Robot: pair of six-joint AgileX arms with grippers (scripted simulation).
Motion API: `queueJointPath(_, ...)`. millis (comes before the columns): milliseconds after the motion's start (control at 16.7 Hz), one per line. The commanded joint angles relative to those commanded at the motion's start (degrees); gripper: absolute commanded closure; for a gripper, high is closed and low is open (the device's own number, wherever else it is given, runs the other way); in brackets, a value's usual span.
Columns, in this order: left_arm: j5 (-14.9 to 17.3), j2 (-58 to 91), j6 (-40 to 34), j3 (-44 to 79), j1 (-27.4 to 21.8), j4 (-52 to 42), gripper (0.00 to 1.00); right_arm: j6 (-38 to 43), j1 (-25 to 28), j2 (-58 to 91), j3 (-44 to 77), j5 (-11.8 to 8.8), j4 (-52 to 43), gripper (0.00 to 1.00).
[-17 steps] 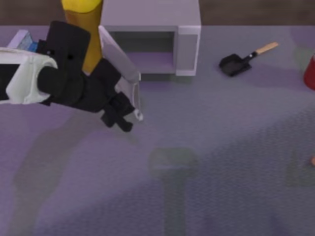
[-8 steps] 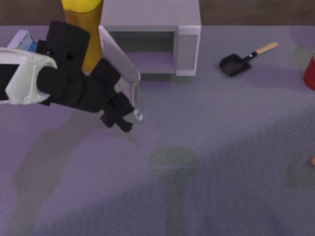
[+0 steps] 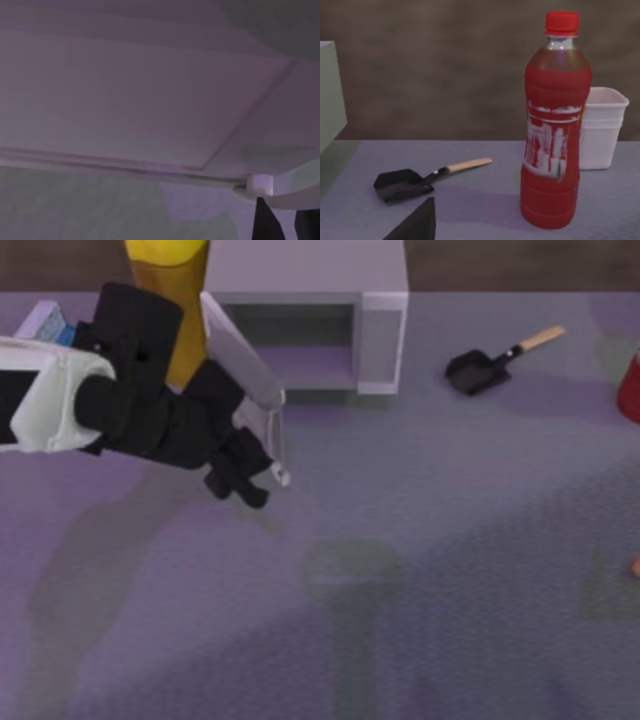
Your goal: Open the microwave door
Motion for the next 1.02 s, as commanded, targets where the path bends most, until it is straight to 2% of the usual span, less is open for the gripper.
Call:
queueJointPath(600, 2.6, 0.0, 4.2, 0.3, 1.7, -2.0, 1.00, 0.0, 0.0, 0.0, 0.0, 0.0, 0.0, 0.00)
queueJointPath(1020, 2.7, 0.0, 4.4, 0.3, 1.8, -2.2, 1.00, 0.0, 0.0, 0.0, 0.0, 0.0, 0.0, 0.00)
